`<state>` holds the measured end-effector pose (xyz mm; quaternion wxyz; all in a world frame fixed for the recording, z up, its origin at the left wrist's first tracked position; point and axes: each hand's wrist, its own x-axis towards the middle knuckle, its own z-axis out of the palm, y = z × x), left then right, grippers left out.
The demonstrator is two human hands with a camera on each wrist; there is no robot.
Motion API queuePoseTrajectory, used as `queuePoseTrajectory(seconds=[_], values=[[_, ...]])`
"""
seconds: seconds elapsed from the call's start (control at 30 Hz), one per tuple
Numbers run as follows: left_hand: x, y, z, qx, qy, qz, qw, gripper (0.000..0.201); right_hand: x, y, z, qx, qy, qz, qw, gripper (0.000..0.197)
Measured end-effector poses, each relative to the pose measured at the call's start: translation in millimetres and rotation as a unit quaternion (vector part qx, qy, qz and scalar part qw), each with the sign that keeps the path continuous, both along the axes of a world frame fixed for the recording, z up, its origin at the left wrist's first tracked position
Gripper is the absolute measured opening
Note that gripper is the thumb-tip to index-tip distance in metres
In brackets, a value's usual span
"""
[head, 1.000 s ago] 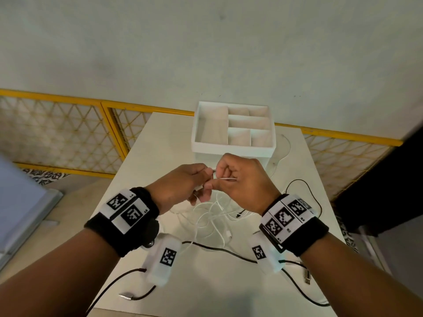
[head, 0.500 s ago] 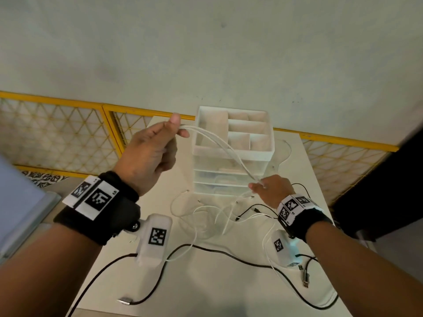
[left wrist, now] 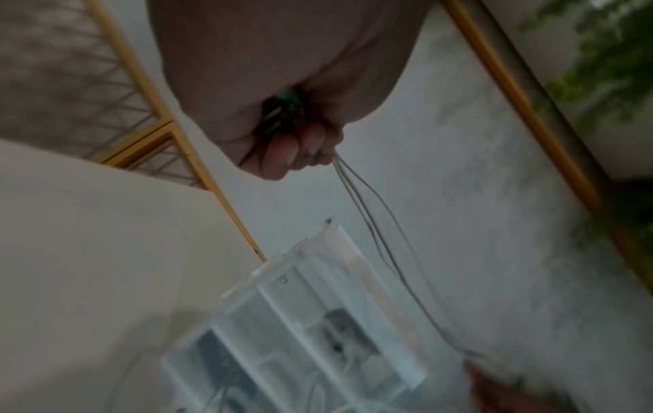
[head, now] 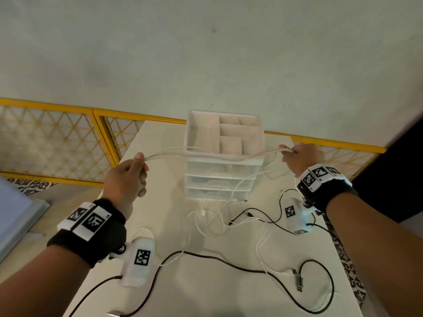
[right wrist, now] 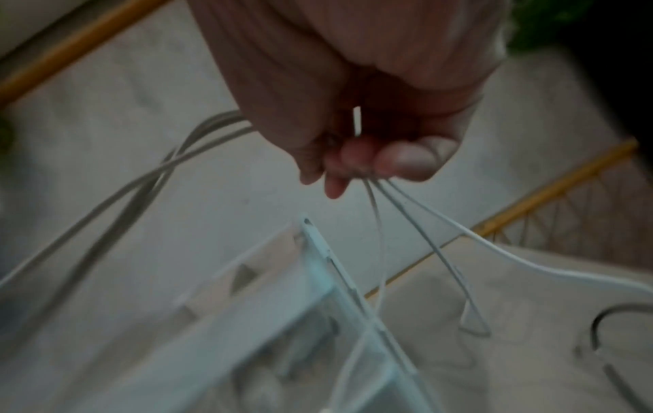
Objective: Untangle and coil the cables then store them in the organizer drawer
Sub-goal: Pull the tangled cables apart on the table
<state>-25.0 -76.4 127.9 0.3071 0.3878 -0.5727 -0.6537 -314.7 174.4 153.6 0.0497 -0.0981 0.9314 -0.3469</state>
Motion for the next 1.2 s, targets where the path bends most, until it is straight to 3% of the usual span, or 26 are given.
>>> queuePoseTrajectory(seconds=[0.07, 0.17, 0.33, 0.4, 0.5, 0.57, 0.63, 0.7, 0.77, 0.9, 0.97, 1.07, 1.13, 1.2], values=[[-2.6, 6.3, -7.8, -0.032, -0.070, -0.040, 0.996, 0.040, 2.7, -3.6, 5.0, -0.126, -0.043, 0.000, 0.991, 0.031], [-4.0, 11.7, -25.3, -0.064, -0.177, -0.081, 0.979, 0.039, -0.4, -12.7, 26.7, -0.251, -0.010, 0.009, 0.968, 0.009], [-8.1, 11.0, -42.4, -0.087, -0.255, -0.129, 0.954, 0.041, -7.3, -25.3, 64.6, -0.351, 0.025, 0.096, 0.931, 0.033], [-9.2, 8.8, -45.2, -0.100, -0.277, -0.138, 0.946, 0.041, -8.9, -32.0, 74.2, -0.426, -0.035, 0.108, 0.898, 0.038], [-10.2, 7.7, -50.1, -0.109, -0.311, -0.150, 0.932, 0.042, -6.2, -41.8, 81.6, -0.525, -0.145, 0.085, 0.834, 0.017], [-13.3, 11.5, -47.7, -0.101, -0.285, -0.148, 0.942, 0.042, 2.8, -48.8, 87.7, -0.491, -0.163, 0.093, 0.851, 0.008], [-20.7, 19.2, -35.7, -0.109, -0.225, -0.170, 0.953, 0.038, 15.8, -55.8, 95.7, -0.422, -0.149, 0.132, 0.885, 0.017], [-34.0, 31.5, -19.0, -0.130, -0.168, -0.234, 0.949, 0.030, 35.1, -62.2, 106.3, -0.396, -0.153, 0.174, 0.888, 0.024], [-52.6, 47.4, -3.9, -0.150, -0.135, -0.277, 0.939, 0.032, 57.7, -67.4, 117.6, -0.407, -0.176, 0.222, 0.868, 0.025], [-98.7, 80.1, 11.5, -0.137, -0.080, -0.289, 0.944, 0.084, 93.3, -68.2, 135.4, -0.453, -0.242, 0.310, 0.800, 0.026], [-115.8, 95.0, 9.7, -0.157, -0.105, -0.306, 0.933, 0.084, 100.3, -66.1, 141.3, -0.481, -0.258, 0.327, 0.772, 0.029], [-124.0, 105.2, -10.9, -0.164, -0.184, -0.315, 0.916, 0.025, 93.7, -61.3, 143.3, -0.548, -0.231, 0.277, 0.755, 0.029], [-113.8, 98.9, -34.8, -0.129, -0.272, -0.357, 0.884, 0.036, 80.9, -54.6, 141.6, -0.597, -0.185, 0.184, 0.759, 0.030], [-93.7, 83.1, -61.7, -0.080, -0.365, -0.418, 0.828, 0.023, 63.6, -43.8, 140.8, -0.621, -0.121, 0.066, 0.772, 0.030]])
